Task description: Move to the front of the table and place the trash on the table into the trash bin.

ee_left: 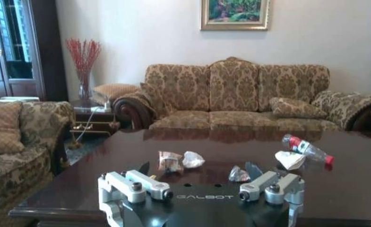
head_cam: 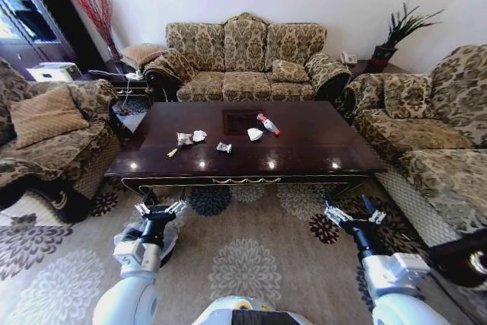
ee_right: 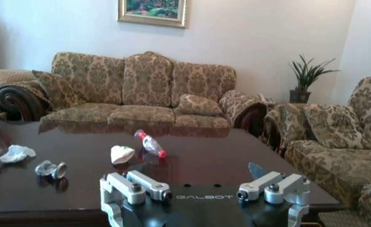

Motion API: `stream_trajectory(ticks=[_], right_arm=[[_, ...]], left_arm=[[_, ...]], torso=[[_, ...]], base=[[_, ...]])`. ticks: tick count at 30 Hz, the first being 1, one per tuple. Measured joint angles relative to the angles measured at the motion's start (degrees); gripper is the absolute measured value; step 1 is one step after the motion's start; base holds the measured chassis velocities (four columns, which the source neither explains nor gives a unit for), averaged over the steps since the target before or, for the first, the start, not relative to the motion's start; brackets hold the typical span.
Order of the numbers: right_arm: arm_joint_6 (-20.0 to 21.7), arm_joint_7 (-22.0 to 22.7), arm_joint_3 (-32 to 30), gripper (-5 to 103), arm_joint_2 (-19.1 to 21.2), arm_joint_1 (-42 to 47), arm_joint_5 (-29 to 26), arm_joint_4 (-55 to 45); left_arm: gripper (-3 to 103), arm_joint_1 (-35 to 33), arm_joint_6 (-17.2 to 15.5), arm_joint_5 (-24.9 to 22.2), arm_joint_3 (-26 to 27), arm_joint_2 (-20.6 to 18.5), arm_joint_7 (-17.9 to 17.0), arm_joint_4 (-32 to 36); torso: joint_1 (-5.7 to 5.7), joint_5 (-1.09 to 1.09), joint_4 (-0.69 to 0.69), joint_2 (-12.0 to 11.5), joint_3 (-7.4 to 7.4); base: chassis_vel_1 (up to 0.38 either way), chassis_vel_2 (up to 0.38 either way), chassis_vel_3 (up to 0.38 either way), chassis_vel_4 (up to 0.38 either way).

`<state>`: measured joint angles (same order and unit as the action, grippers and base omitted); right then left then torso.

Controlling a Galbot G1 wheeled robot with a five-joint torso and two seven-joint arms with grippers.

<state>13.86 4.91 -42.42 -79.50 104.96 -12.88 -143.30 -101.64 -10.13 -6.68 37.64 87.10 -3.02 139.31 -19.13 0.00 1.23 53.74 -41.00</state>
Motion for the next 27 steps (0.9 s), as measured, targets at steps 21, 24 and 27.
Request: stream_trajectory(ticks=[21,24,27], right_arm=[[-1.6,-0.5,1.5,100,-0.3,0.5,2.1,0.9],[-1.9,-0.5,2.0,100,-0.4,0.5,2.9,1.1],[-2.0,-0.6,2.6,100,-0.7,0.4,3.7,1.1]], left_arm=[[100,-0.7,1.9,-2.6,0.3,-0.4,-0.1,-0.3],[100,-0.7,2.0,-2.6,0.4,-0.5,-0.1,-0.5],[100,-0.6,2.1,-2.5,0.4,-0.4,-0.1,-0.6]], torso=[[0.0,0.0,0.0,0.0,0.0],[0.0,0.0,0.0,0.0,0.0],[0.0,0.01,0.0,0.0,0.0]], base=[[0.0,0.0,0.0,0.0],[0.031,0.038,-0.024,-0.019],[0.085,0.08,-0.081,-0.08]])
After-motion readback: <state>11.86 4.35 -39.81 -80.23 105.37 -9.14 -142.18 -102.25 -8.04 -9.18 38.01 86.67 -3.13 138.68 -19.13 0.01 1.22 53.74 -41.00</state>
